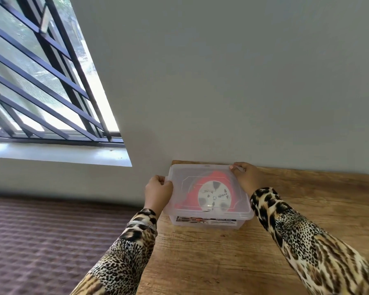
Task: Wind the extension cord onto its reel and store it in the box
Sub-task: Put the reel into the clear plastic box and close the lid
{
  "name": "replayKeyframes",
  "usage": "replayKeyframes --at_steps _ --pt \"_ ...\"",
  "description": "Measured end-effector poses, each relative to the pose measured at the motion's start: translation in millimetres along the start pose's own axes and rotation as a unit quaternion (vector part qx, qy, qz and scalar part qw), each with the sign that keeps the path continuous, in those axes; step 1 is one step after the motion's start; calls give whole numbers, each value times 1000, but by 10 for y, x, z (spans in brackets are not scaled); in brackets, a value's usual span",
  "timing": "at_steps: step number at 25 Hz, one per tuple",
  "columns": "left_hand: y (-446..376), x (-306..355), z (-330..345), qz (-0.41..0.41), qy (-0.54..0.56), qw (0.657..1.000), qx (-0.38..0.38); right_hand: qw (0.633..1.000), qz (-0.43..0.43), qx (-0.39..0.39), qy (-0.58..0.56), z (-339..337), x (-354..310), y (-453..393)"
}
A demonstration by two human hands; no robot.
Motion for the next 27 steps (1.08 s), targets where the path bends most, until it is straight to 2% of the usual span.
replayKeyframes --at_steps 2,6,8,12,17,19,23,25,27 --pt "-67 9 18 -22 -18 1000 8 999 33 -3 -10 -25 13 38" --pt "-165 -39 116 -121 22 989 -78 987 132 -20 -89 -37 170 175" --pt "-165 -115 171 -143 42 984 -98 978 172 -29 -112 22 258 242" --pt "-231 -152 205 -176 106 972 -113 972 209 21 -101 82 312 247" --pt "-176 38 156 -59 6 998 38 976 184 92 -70 4 162 218" --pt "-155 89 136 -31 -33 998 52 983 146 94 -68 -40 127 187" --pt "-166 114 154 22 -85 996 28 986 83 90 -115 -25 135 252" --pt "-206 149 181 57 -143 987 47 991 61 106 -46 15 150 256" --pt "-268 204 238 75 -178 979 59 988 55 118 88 44 104 200"
Point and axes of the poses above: each hand's wrist, its own y-axis away from the middle knuckle, its own z-axis out of the palm, x = y × z, the point moved 2 cm from there along -y, towards the middle knuckle, and after that the axes turned 6 degrees about -y, right-handed, at the moved point
